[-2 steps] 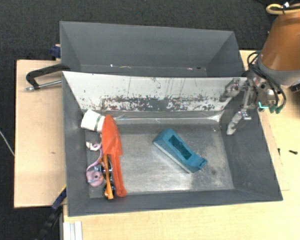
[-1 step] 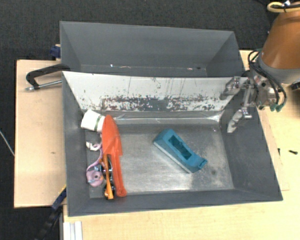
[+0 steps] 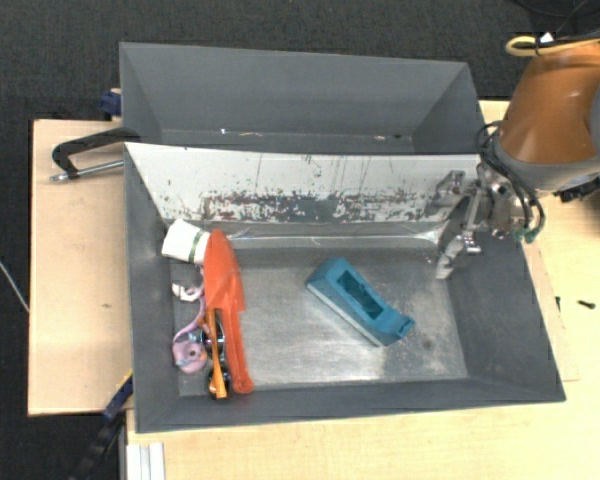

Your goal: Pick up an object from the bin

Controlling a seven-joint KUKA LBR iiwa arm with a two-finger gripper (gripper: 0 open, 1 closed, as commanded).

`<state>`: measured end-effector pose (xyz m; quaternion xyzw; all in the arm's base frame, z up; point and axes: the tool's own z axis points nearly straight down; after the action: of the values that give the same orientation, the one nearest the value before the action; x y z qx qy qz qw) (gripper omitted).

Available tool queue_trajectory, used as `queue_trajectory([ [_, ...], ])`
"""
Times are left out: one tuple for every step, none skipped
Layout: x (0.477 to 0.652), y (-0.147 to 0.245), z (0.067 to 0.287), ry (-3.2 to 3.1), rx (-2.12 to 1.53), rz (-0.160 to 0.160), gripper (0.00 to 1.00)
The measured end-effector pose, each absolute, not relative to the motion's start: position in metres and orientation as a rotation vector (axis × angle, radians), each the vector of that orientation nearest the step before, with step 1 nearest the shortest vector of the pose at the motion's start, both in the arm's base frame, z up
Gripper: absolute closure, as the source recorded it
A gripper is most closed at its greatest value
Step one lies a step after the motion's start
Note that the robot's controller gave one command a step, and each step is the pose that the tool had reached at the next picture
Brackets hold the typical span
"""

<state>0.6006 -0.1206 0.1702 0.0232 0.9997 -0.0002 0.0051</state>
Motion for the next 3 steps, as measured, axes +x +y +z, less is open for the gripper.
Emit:
queue_trajectory([
  [0.59, -0.087, 0.15, 3.15, 0.128, 0.004, 0.0],
  [0.597, -0.076, 0.174, 3.126, 0.166, 0.004, 0.0],
  [0.596, -0.036, 0.119, 3.131, 0.148, -0.002, 0.0],
])
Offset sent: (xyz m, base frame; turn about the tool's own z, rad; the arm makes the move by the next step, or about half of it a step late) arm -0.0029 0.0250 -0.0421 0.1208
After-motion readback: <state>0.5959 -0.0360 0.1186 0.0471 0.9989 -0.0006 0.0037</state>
